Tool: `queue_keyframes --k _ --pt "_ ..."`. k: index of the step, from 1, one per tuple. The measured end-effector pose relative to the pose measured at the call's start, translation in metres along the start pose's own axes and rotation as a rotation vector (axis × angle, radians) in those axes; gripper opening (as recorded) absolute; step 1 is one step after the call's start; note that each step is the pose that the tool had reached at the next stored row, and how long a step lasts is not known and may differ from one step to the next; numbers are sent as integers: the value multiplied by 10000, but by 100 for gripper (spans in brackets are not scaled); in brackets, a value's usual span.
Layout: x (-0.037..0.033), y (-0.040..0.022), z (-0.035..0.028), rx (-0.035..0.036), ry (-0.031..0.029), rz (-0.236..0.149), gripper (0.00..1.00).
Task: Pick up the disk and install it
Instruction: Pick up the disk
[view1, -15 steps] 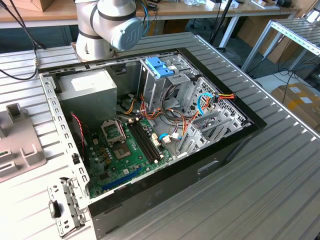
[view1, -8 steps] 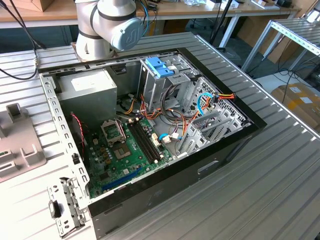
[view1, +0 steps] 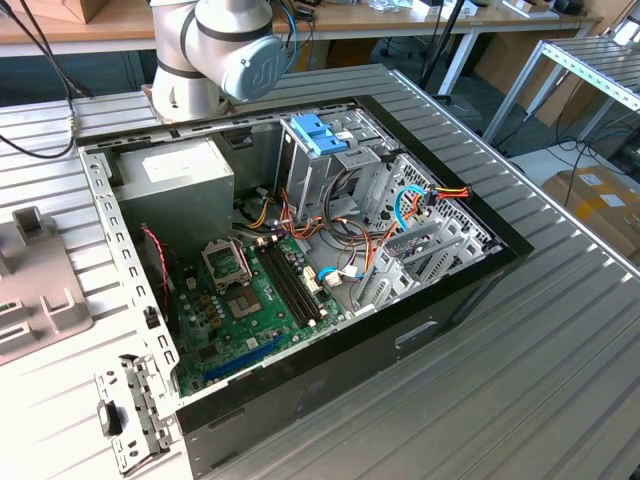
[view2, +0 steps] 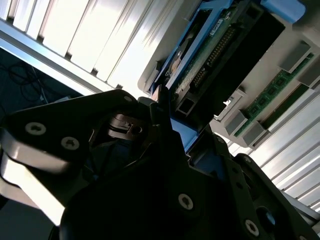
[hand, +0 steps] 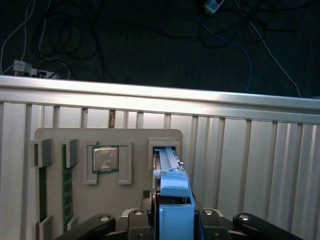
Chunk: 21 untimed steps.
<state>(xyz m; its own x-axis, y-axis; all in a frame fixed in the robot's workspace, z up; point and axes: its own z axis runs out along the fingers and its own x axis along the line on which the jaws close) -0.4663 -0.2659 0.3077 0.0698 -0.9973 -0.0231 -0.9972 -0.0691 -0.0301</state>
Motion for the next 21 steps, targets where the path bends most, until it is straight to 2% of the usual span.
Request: queue_keyframes --k 21 --pt "-2 -3 -89 2 0 0 37"
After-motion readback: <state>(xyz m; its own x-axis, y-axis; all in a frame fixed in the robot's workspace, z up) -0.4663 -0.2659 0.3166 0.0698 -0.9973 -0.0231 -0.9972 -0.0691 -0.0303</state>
